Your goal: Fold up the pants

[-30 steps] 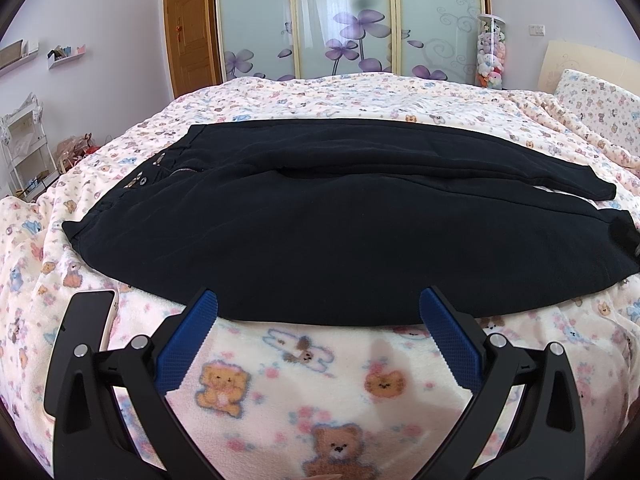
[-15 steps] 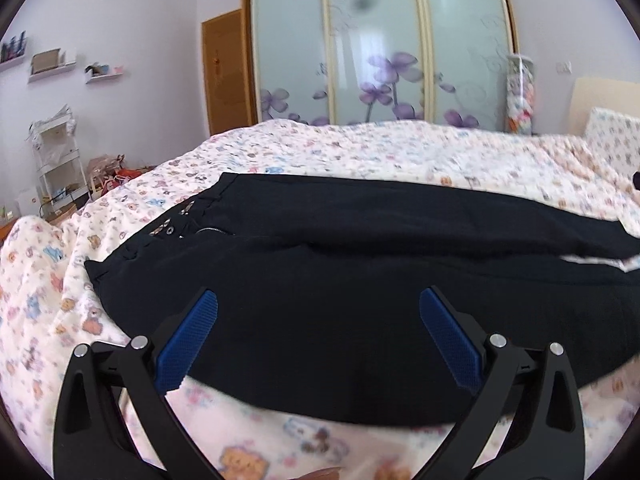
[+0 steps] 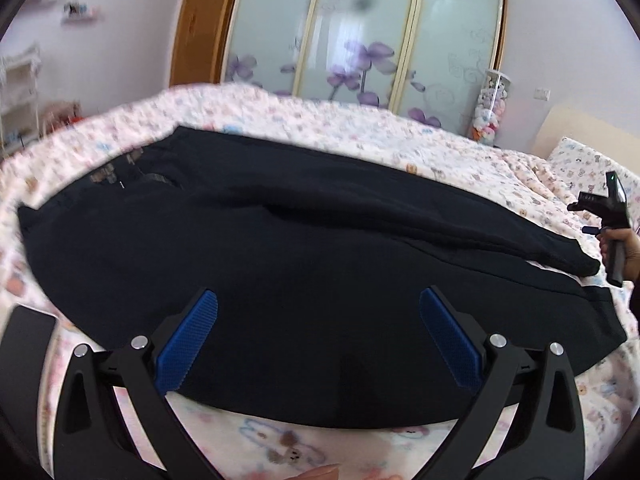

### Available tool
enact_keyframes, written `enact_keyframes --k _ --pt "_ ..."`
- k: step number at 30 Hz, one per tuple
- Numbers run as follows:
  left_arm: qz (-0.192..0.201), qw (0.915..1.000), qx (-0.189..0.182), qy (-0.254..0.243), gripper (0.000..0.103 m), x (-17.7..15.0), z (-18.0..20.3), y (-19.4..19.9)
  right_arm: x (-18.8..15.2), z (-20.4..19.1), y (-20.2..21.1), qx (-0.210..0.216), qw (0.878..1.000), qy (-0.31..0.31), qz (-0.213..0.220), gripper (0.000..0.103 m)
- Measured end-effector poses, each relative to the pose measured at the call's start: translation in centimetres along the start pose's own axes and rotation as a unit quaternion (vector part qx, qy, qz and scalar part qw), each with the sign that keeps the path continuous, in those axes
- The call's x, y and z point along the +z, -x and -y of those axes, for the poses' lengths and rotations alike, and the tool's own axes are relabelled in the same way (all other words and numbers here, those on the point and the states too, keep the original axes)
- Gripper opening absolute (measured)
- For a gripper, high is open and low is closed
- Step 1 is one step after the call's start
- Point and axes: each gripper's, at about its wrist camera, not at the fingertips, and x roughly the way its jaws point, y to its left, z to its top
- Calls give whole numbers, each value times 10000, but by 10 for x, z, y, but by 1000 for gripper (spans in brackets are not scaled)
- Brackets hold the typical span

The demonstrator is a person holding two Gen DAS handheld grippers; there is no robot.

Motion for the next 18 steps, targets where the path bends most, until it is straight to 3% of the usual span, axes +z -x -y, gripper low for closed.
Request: enact_keyframes --k 3,8,10,11,12,13,18 --pt "-242 9994 -209 128 101 0 -5 -11 8 20 -23 -502 9987 -41 -59 76" --pt "-275 9990 -355 83 101 -2 -4 -15 6 40 -54 -995 9947 -124 -238 68" --pt "-371 9986 -372 29 101 -2 -1 -18 0 42 -63 -898 9951 -105 -389 50" --pt "-443 9983 -372 15 101 -3 -1 -21 -3 40 -63 -906 9953 -41 -347 46" --pt "-495 9981 -354 6 101 -3 0 -23 -4 40 -61 -919 9954 2 -259 31" --pt "-536 9979 -355 12 101 -3 -1 -24 -5 41 -55 -838 9963 -48 -180 22" --pt "-527 9978 -406 79 101 -3 -4 -24 -11 40 -14 -179 9995 -62 234 10"
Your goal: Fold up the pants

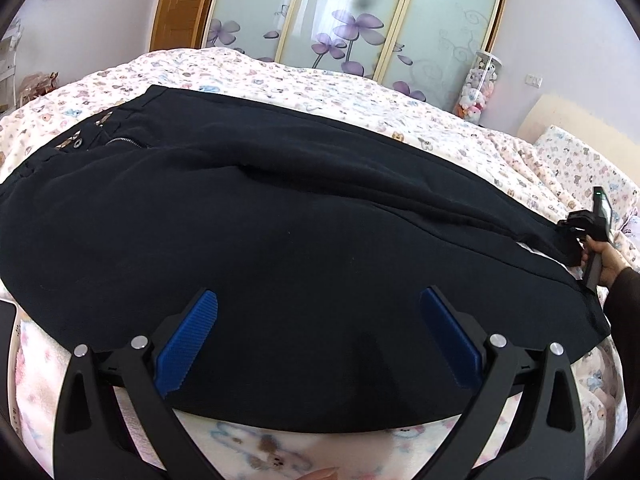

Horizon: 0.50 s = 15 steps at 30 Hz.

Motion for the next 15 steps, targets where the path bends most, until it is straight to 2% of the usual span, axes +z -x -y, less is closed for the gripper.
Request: enact_keyframes --k 5,8,13,15 --pt "-6 9997 -235 90 101 1 -5 0 -25 0 76 875 9950 6 473 9" --pt "55 9995 -282 136 101 0 -6 2 -53 8 125 1361 9884 -68 673 9" --pt "190 9993 -245 208 101 0 -7 8 -130 23 185 1727 9824 -193 685 8" --pt "303 9990 -200 251 101 0 -9 13 -161 34 193 1634 9842 -392 557 8"
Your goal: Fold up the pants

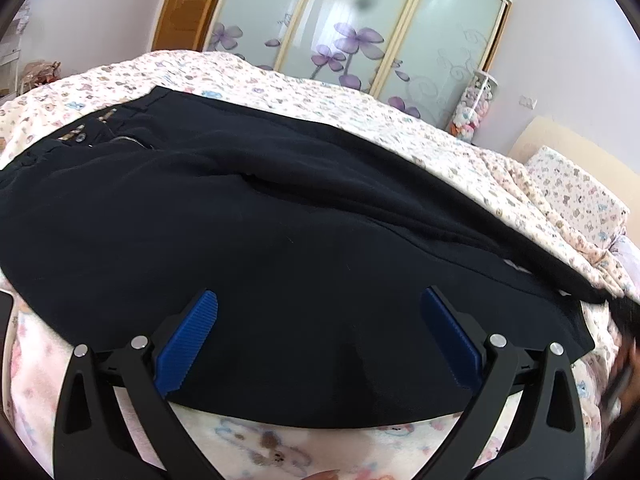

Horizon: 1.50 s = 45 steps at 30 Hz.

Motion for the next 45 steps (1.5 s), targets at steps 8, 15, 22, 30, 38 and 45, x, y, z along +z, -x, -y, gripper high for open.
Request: enact_keyframes --k 8,15,22,30,38,45 --pt "264 9996 101 67 101 0 0 14 -25 -16 16 -1104 9916 374 -555 21" --pt "-19 9997 -48 -225 101 -4 9 10 -15 -83 18 466 9975 -401 -358 51" --pt "305 9991 -72 -295 101 -4 13 24 -39 -132 -111 1293 9548 -2164 -1578 36" --pt "-90 9986 -424 289 101 2 -7 11 -60 -117 -159 702 9311 -3316 -1344 35" --pt "-216 9908 -825 1049 101 1 -28 2 -68 -109 -170 880 9313 -3440 -815 4" --pt "265 9686 -1640 1850 101 7 -55 15 -90 -119 -101 1834 9615 -1982 -519 4"
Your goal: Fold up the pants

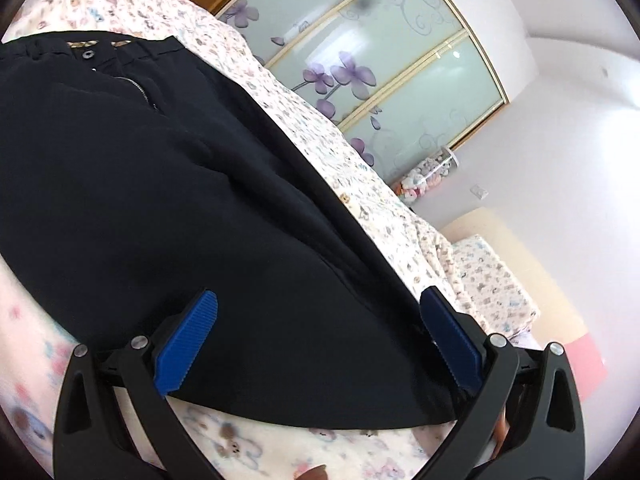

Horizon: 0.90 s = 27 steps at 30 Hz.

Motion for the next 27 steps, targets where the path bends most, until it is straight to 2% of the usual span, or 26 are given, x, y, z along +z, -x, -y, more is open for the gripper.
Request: enact_keyframes --k 2,4,7,10,12,13,14,16,19,20,21,23,24,25,26,27 --pt "-6 9997 259 9 101 12 0 -2 -9 1 -1 -3 9988 486 -52 4" --pt "-169 9987 486 -8 101 27 -1 -13 -12 4 -3 76 9978 662 -18 4" --pt "-540 9957 749 116 101 70 -4 -48 -9 13 -7 167 9982 581 2 4" --pt "-739 9893 1256 -1 101 111 -2 -88 -10 20 -6 255 9990 344 -146 4" --pt "-927 9808 1705 -200 101 140 2 -125 -16 18 5 324 9988 336 -160 4" --pt "-1090 9701 2153 -273 101 155 3 -149 -16 19 6 343 9987 343 -169 4" --pt "-1155 9640 2375 -320 101 163 2 -164 -16 22 7 351 9986 341 -188 4" --pt "-1064 9528 2813 -411 101 181 0 -192 -16 25 4 374 9986 291 -246 4" --pt "-935 9423 3206 -257 101 196 -10 -228 -13 24 4 414 9984 261 -284 4" --pt "-1008 9335 3437 -141 101 201 -18 -243 -12 23 2 424 9983 264 -296 4" --pt "-1049 9284 3565 -37 101 205 -26 -250 -14 22 4 439 9982 265 -313 4" --pt "-966 9231 3722 39 99 210 -33 -261 -13 25 3 477 9980 247 -344 4" --pt "-889 9228 3750 -14 95 211 -33 -263 -16 25 14 492 9979 243 -349 4" --pt "-812 9228 3767 -76 72 213 -32 -264 -15 27 14 504 9978 237 -357 4" --pt "-712 9271 3679 -113 41 216 -31 -259 -14 29 16 518 9977 230 -362 4" --pt "-654 9385 3391 -9 26 217 -32 -250 -14 30 16 529 9977 223 -365 4"
